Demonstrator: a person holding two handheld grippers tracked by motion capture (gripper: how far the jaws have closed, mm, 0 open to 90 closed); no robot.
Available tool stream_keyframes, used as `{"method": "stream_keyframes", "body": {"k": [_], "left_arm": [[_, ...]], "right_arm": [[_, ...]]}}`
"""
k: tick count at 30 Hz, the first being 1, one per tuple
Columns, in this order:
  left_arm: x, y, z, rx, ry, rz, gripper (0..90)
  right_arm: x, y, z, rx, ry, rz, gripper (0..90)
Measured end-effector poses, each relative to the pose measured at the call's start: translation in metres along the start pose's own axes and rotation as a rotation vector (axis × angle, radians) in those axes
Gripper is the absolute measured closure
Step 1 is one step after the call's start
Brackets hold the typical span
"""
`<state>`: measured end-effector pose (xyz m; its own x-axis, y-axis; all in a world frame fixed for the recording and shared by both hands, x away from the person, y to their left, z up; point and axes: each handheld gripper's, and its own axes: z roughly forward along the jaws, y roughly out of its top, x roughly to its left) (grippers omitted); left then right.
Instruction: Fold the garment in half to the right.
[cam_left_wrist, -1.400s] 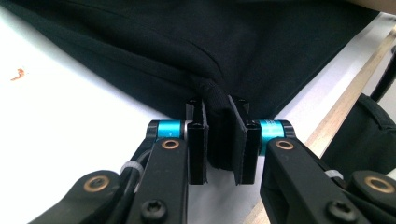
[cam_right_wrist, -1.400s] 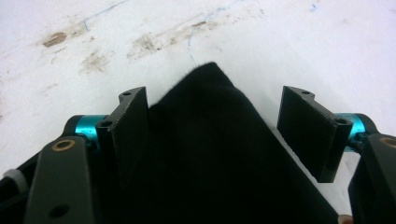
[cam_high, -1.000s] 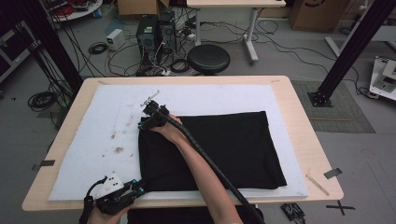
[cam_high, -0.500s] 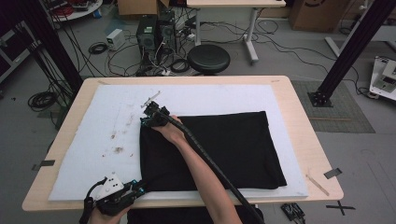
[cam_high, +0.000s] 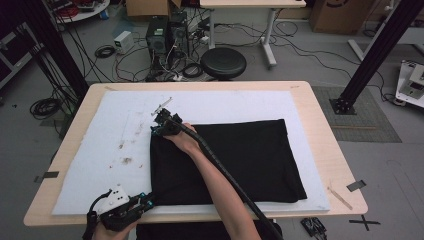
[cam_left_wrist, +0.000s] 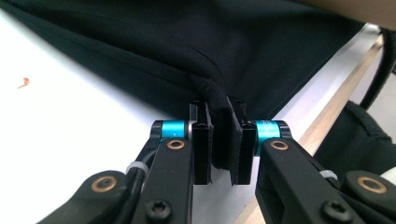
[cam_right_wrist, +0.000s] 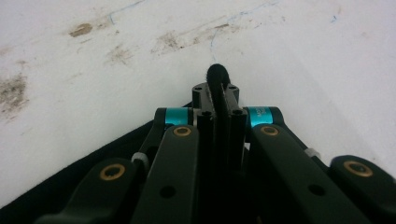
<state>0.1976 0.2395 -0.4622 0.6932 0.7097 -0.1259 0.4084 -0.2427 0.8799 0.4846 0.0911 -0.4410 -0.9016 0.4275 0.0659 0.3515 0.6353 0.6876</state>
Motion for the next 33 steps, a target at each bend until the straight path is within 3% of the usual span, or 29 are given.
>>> {"method": "stream_keyframes", "body": {"k": [5,6,14,22,23,29,33], "left_arm": [[0.000,0.004,-0.008,-0.004,-0.005,0.024,81.8],[0.000,0.004,-0.009,0.004,-0.004,0.032,81.8],[0.002,0.006,-0.017,-0.007,-0.006,0.036,81.8],[0.012,0.008,-0.034,-0.064,-0.001,0.001,81.8],[0.015,0.010,-0.043,-0.089,0.007,-0.003,81.8],[0.021,0.014,-0.063,-0.126,0.026,0.004,81.9],[0.021,0.014,-0.068,-0.138,0.019,0.004,81.9]], "right_arm": [[0.000,0.001,-0.002,-0.012,0.010,0.003,87.6],[0.000,0.003,-0.006,-0.035,0.020,0.009,87.6],[0.004,0.007,-0.010,-0.055,0.023,0.011,87.6],[0.003,0.019,-0.020,-0.104,0.035,0.031,87.6],[0.004,0.022,-0.022,-0.112,0.040,0.031,87.6],[0.015,0.042,-0.021,-0.136,0.046,0.010,87.6],[0.020,0.047,-0.019,-0.142,0.052,0.001,87.5]]}}
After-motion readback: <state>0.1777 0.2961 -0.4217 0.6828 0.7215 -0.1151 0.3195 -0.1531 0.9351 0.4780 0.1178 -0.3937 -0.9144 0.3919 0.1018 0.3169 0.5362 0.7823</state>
